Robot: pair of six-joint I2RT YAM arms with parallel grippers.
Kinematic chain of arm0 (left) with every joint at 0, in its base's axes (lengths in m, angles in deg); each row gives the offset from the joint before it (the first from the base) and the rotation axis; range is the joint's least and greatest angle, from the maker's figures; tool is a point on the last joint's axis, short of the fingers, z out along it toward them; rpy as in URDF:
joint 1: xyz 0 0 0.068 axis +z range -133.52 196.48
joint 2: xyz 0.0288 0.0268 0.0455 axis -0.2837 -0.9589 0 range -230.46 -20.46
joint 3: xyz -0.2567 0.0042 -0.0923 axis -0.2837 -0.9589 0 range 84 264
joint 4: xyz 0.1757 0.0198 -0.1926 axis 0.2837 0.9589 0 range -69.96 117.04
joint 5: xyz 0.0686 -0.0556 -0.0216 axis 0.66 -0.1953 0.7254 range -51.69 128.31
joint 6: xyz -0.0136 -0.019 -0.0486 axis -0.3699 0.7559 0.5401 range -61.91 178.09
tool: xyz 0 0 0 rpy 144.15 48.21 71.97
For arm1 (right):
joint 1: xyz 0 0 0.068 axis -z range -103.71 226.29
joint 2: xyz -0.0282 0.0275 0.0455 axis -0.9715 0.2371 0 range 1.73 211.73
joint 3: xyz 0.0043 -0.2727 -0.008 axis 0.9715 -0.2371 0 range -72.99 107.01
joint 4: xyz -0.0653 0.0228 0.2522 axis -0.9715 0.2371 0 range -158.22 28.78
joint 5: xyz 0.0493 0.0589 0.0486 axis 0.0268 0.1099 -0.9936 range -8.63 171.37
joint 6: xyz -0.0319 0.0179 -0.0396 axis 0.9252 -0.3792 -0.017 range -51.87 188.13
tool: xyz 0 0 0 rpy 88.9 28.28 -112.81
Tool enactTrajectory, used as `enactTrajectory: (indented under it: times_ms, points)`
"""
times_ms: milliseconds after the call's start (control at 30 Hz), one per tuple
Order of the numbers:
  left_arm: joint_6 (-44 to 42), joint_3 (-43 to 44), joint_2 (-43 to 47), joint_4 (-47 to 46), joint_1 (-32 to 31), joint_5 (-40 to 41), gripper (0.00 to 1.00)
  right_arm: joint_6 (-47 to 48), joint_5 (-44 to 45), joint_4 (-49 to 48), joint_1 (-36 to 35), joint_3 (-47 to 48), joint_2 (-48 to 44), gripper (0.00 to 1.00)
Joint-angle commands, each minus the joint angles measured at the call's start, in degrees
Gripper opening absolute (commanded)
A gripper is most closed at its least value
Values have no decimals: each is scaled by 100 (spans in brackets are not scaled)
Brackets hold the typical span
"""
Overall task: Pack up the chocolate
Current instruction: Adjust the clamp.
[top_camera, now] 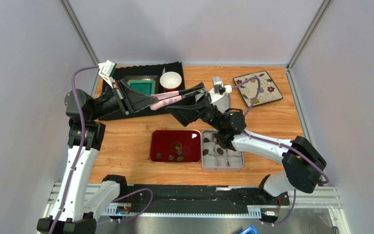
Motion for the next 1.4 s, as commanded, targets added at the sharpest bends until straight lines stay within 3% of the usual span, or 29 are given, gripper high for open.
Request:
enactTrajectory:
  times_ms: [0, 67, 100, 133, 467, 767, 933, 1067, 1267, 1300, 1333, 1367]
  points:
    - [35, -1, 34, -59, 29, -29, 0, -89, 242, -1232, 18, 107, 124, 75]
    - [0, -54, 43, -50, 29, -29, 0, -177, 120, -1231, 27, 256, 203, 62]
    - [-9, -71, 34, -50, 29, -29, 0, -203, 76, -1231, 36, 309, 230, 51]
    - [-26, -141, 52, -50, 29, -46, 0, -221, 49, -1240, 27, 361, 239, 47]
    - [-334, -485, 157, 125, 29, -108, 0, -230, -21, -1223, 36, 274, -60, 34]
    - [-650, -230, 43, 345, 37, -55, 0, -230, -398, -1214, 27, 55, -271, 0]
    - [-896, 104, -115, 599, 64, -46, 0, -204, -593, -1214, 27, -217, -368, 0]
    - [-1090, 280, -273, 908, 73, -133, 11, 33, -321, -1153, 27, -420, -543, 0]
    - [-836, -168, -80, 565, 73, -187, 1, 227, -267, -406, 1, -237, -842, 0]
    - [-818, -229, -63, 565, 73, -196, 0, 349, -259, -318, -52, -210, -860, 22]
    - [-818, -247, -45, 565, 73, -204, 0, 437, -224, -196, -87, -201, -912, 33]
    - [-826, -247, -36, 565, 73, -196, 0, 516, -102, -168, -131, -209, -921, 37]
